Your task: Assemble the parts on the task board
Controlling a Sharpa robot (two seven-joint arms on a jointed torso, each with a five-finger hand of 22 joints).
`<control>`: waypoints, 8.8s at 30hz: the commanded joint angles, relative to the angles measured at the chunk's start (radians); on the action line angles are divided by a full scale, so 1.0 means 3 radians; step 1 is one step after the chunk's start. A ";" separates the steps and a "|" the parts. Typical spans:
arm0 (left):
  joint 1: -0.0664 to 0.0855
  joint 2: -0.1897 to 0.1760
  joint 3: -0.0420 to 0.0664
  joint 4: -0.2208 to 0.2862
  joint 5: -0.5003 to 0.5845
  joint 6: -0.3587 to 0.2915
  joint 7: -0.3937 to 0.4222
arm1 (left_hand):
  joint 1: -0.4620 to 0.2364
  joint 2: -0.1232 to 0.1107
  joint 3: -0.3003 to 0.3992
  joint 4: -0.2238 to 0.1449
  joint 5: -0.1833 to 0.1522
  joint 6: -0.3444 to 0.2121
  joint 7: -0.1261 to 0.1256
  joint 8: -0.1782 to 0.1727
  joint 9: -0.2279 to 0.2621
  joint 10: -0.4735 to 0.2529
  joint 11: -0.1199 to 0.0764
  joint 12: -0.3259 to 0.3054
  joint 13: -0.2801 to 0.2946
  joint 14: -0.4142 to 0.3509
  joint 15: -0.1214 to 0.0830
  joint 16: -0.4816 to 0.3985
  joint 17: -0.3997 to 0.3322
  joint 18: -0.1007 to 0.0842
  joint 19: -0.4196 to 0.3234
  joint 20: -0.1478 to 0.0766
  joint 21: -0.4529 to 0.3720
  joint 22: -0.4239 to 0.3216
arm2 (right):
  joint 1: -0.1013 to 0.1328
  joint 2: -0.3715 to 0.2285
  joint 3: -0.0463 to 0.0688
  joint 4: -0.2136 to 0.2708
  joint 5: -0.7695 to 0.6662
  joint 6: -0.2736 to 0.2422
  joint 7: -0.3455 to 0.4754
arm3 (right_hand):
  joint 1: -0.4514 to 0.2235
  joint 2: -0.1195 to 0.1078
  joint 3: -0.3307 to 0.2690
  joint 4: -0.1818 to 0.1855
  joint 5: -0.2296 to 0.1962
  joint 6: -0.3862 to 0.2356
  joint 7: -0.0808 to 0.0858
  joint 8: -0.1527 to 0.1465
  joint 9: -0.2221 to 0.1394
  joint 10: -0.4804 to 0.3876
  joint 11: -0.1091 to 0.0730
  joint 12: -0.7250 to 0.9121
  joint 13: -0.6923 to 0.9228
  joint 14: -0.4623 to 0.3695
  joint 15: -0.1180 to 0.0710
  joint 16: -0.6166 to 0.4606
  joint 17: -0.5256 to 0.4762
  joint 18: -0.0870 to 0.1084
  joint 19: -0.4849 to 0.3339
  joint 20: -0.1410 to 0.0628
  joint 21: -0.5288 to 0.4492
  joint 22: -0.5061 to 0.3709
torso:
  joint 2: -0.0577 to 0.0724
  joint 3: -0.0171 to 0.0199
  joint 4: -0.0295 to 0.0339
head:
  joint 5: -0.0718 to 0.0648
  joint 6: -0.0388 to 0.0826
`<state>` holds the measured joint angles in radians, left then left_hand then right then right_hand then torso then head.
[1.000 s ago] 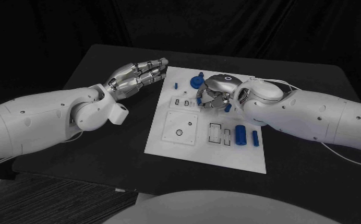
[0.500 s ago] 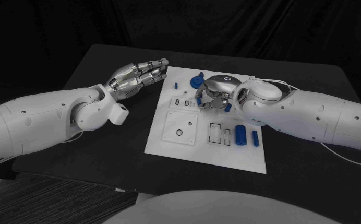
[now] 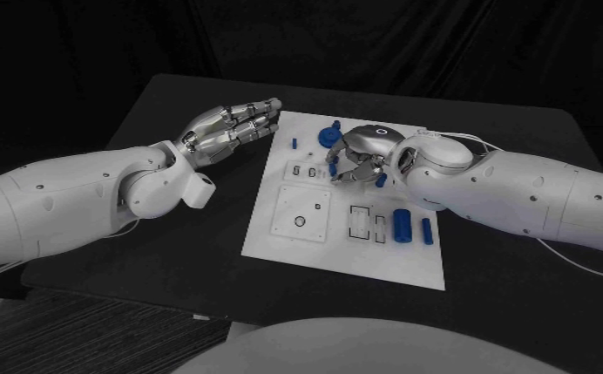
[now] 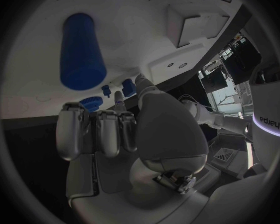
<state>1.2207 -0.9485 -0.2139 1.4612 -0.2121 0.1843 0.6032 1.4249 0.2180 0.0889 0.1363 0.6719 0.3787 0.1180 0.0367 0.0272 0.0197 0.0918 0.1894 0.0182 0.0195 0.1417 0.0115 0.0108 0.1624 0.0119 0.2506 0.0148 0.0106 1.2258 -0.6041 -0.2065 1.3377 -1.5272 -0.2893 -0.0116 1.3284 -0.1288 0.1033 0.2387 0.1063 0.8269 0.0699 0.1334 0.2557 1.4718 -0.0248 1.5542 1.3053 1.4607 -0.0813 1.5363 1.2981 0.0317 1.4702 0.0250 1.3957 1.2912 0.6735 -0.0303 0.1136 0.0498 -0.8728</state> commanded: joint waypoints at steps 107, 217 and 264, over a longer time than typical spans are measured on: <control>0.0700 0.1930 0.0009 -0.1295 -0.2133 0.0999 -0.4131 | -0.1140 -0.0023 -0.0862 0.0090 -0.1575 0.2432 -0.0237 0.0805 0.1391 0.5170 -0.0375 0.4605 0.5175 0.5171 -0.0695 0.5198 0.5200 -0.0443 0.4898 -0.0678 0.5011 0.4834 | 0.0564 -0.1162 0.0001 0.1008 0.0783 -0.0987 -0.0159 | -0.0731 0.0420 -0.0281 0.0166 0.0826 0.0351 0.0053 0.0536 0.0230 0.0330 0.0112 0.0055 0.0885 0.0323 0.0080 -0.0013 0.0679 -0.0035 0.0214 0.0090 0.0339 0.0839 | -0.0296 0.0357 -0.0479 | 0.0443 0.0001; 0.0390 0.2121 0.0009 -0.1793 -0.2134 0.0937 -0.3975 | -0.1174 -0.0171 -0.0410 -0.0143 -0.1726 0.2174 -0.0117 0.0395 0.1517 0.5170 -0.0269 0.4605 0.5175 0.5171 -0.0605 0.5198 0.5200 -0.0397 0.4746 -0.0600 0.4876 0.4687 | 0.0505 -0.1125 0.0001 0.0935 0.0784 -0.0662 -0.0301 | -0.0722 0.0427 -0.0291 0.0176 0.0809 0.0362 0.0049 0.0561 0.0244 0.0330 0.0109 0.0055 0.0885 0.0312 0.0077 -0.0042 0.0625 -0.0023 0.0191 0.0090 0.0295 0.0822 | -0.0317 0.0372 -0.0479 | 0.0439 0.0001; 0.0338 0.2171 0.0009 -0.1866 -0.2134 0.0999 -0.3971 | -0.0955 -0.0212 -0.0009 -0.0489 -0.1450 0.2165 -0.0131 0.0338 0.1631 0.5170 -0.0278 0.4605 0.5175 0.5171 -0.0607 0.5198 0.5200 -0.0380 0.4707 -0.0593 0.4814 0.4652 | 0.0487 -0.1095 0.0001 0.0893 0.0784 -0.0613 -0.0312 | -0.0729 0.0429 -0.0298 0.0176 0.0789 0.0359 0.0049 0.0565 0.0246 0.0330 0.0108 0.0055 0.0885 0.0310 0.0077 -0.0047 0.0616 -0.0020 0.0187 0.0089 0.0288 0.0819 | -0.0314 0.0376 -0.0478 | 0.0437 0.0001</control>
<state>1.3246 -0.2981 -0.2119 0.9017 -0.8523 0.4693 -0.5958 1.1225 0.1596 0.0325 -0.0056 0.2216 1.0223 0.0853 0.1507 0.4974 1.4648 0.0077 1.5532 1.3013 1.4634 -0.0443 1.5569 1.2932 0.0832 1.4193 0.0751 1.4692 1.2930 1.3740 -0.9327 -0.2069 1.6063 -1.2907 -0.4778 -0.0887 1.0991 -0.0117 0.0001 0.2869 0.3404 0.9480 0.0880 0.2888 0.3139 1.4719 0.0004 1.5542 1.3053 1.4640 -0.0596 1.5372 1.2981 0.0314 1.4650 0.0483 1.5060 1.2912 0.5791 0.0824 -0.0298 0.1815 -0.8728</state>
